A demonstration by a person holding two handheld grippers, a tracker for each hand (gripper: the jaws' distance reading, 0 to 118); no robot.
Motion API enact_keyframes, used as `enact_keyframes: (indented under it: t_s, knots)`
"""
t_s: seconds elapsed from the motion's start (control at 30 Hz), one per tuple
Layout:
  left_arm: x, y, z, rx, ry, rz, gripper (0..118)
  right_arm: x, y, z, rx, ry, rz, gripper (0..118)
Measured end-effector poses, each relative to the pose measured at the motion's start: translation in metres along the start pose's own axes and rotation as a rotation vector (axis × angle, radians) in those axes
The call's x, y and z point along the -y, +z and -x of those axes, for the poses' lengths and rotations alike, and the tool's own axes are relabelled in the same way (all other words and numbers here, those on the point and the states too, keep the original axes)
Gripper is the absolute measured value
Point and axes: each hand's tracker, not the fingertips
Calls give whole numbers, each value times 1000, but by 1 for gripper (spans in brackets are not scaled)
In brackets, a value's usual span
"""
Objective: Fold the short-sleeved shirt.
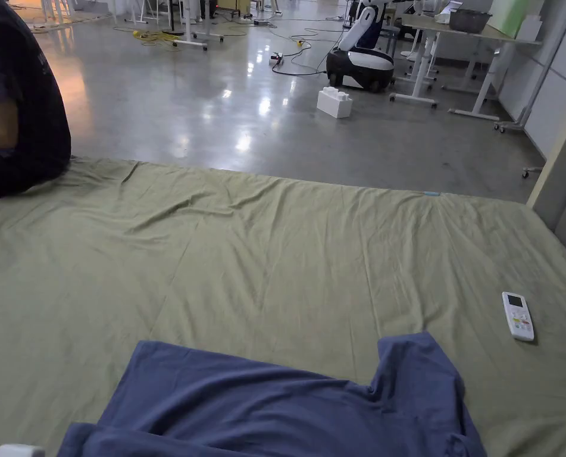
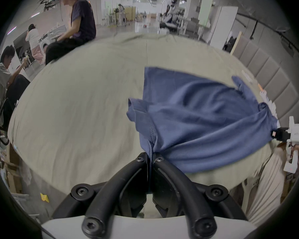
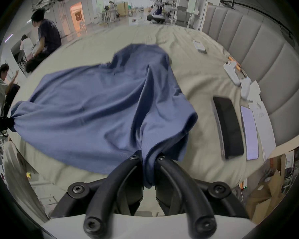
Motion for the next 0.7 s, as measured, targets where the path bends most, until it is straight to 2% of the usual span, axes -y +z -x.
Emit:
enact_keyframes:
  t_s: [0.13,0.23,0.37,0.47,0.53,0.57,0.6,0.67,0.7]
  knots:
    - [6,-27,-9,-61,-60,79,5,1,-18,16,63,87,41,11]
    - [2,-34,-16,-80,-98,85,5,-8,-21,24,99,117,35,12]
    - [4,-47,-8,-77,-93,90,5,-5,-21,25,108,117,21,13]
    - [2,-37,-5,-53,-54,80,5,-6,-5,24,132,96,3,24]
    - [-2,-27,-2,-37,-25,48,5,-9,11,25,135,72,-58,45]
    - [-5,-23,0,-37,-14,2,11,-12,22,26,120,64,-112,62]
    - [-8,-17,-1,-37,-13,-43,21,-15,30,29,113,63,-156,73]
    - [-18,-4,-5,-40,-9,-173,56,-26,51,39,98,73,-296,86]
    - [-24,2,-10,-32,-11,-244,65,-30,59,44,91,75,-362,89]
